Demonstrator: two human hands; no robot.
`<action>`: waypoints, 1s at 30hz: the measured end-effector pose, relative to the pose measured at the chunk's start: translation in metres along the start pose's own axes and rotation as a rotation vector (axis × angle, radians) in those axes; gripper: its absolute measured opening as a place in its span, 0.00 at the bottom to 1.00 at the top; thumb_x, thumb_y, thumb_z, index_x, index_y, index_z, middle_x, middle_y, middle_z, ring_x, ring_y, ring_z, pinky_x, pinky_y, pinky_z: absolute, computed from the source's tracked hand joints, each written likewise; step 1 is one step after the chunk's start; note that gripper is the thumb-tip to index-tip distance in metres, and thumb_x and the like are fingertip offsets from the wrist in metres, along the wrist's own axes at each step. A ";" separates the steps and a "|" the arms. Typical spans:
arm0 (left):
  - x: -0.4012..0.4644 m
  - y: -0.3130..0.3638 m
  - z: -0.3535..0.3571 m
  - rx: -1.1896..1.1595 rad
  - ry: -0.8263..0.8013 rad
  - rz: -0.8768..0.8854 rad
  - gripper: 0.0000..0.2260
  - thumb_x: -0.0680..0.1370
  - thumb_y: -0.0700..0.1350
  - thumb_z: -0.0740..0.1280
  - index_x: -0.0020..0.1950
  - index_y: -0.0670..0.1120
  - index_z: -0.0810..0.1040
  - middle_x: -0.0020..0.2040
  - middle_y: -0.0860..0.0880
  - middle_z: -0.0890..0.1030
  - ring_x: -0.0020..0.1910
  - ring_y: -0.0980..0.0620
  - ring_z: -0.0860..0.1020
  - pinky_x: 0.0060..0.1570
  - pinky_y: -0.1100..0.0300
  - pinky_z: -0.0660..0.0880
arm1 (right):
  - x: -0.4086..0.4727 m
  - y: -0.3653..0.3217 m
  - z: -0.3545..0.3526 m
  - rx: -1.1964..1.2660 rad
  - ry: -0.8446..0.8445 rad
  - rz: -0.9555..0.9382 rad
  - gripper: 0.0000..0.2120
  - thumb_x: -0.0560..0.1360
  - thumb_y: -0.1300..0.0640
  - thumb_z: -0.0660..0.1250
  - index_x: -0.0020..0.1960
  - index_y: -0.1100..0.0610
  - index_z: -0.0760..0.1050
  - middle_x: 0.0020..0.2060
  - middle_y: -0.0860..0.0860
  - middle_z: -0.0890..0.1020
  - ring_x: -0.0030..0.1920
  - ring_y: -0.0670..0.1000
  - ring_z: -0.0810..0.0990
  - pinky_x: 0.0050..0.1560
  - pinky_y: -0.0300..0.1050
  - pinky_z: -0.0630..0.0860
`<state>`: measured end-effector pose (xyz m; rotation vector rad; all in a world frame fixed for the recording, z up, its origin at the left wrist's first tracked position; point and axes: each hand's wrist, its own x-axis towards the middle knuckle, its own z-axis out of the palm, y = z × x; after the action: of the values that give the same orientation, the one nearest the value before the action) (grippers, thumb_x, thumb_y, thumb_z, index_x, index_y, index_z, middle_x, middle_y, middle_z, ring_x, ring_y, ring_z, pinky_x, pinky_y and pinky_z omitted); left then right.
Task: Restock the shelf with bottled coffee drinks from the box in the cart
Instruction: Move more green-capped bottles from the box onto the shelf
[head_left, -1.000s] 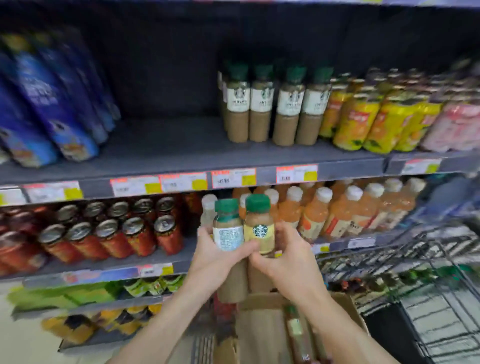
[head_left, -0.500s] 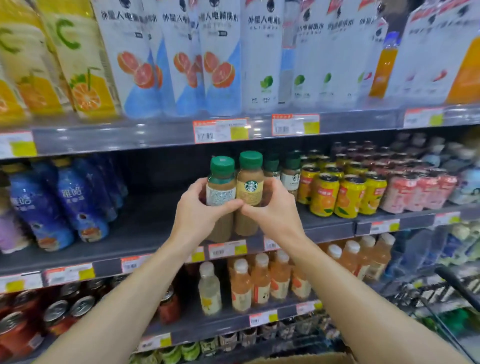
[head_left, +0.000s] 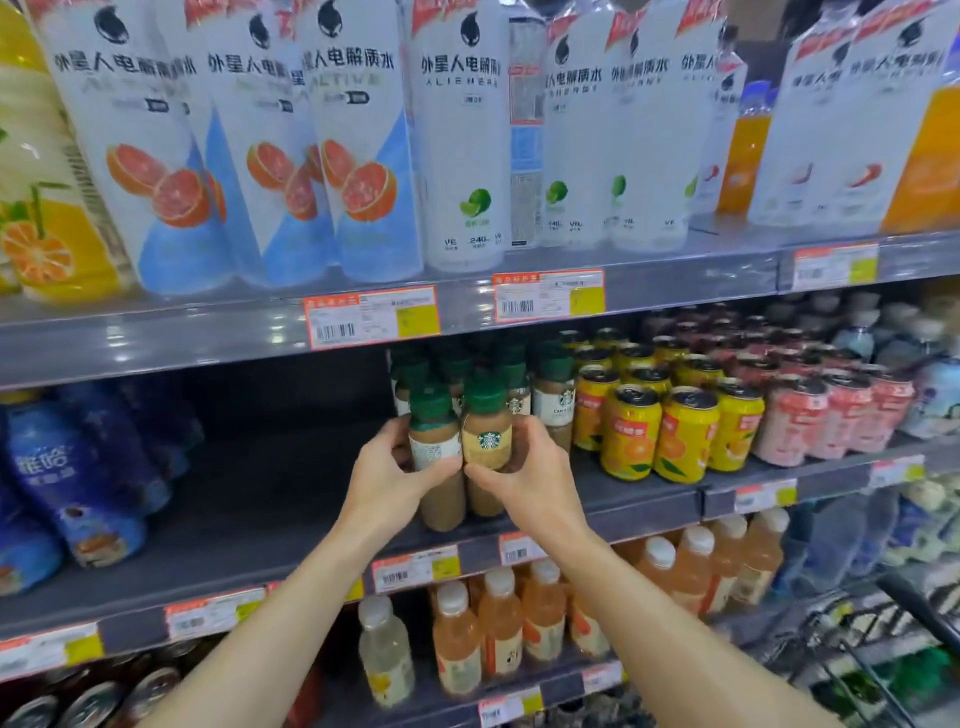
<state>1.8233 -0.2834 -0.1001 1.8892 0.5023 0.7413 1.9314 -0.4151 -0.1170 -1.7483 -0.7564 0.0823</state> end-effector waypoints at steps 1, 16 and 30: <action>0.002 -0.003 0.002 -0.010 -0.008 -0.008 0.23 0.68 0.42 0.78 0.60 0.51 0.75 0.53 0.57 0.82 0.52 0.61 0.80 0.53 0.60 0.77 | 0.002 0.003 0.001 -0.006 -0.005 0.000 0.23 0.67 0.54 0.79 0.56 0.46 0.71 0.49 0.41 0.82 0.50 0.39 0.80 0.49 0.40 0.79; 0.005 -0.013 0.019 0.153 0.053 -0.060 0.24 0.64 0.57 0.78 0.57 0.54 0.76 0.53 0.53 0.76 0.52 0.57 0.76 0.51 0.60 0.76 | 0.008 0.029 0.008 -0.068 -0.013 -0.030 0.27 0.70 0.47 0.76 0.64 0.55 0.71 0.54 0.46 0.82 0.54 0.45 0.80 0.52 0.44 0.80; -0.011 -0.010 0.020 0.180 0.139 -0.107 0.16 0.71 0.48 0.76 0.55 0.50 0.76 0.44 0.61 0.79 0.42 0.69 0.75 0.34 0.78 0.70 | 0.000 0.026 0.000 -0.100 -0.058 0.013 0.26 0.69 0.53 0.76 0.64 0.52 0.70 0.54 0.45 0.81 0.54 0.44 0.79 0.53 0.43 0.78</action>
<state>1.8290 -0.2992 -0.1187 1.9679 0.7738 0.7813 1.9433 -0.4183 -0.1399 -1.8528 -0.8032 0.1064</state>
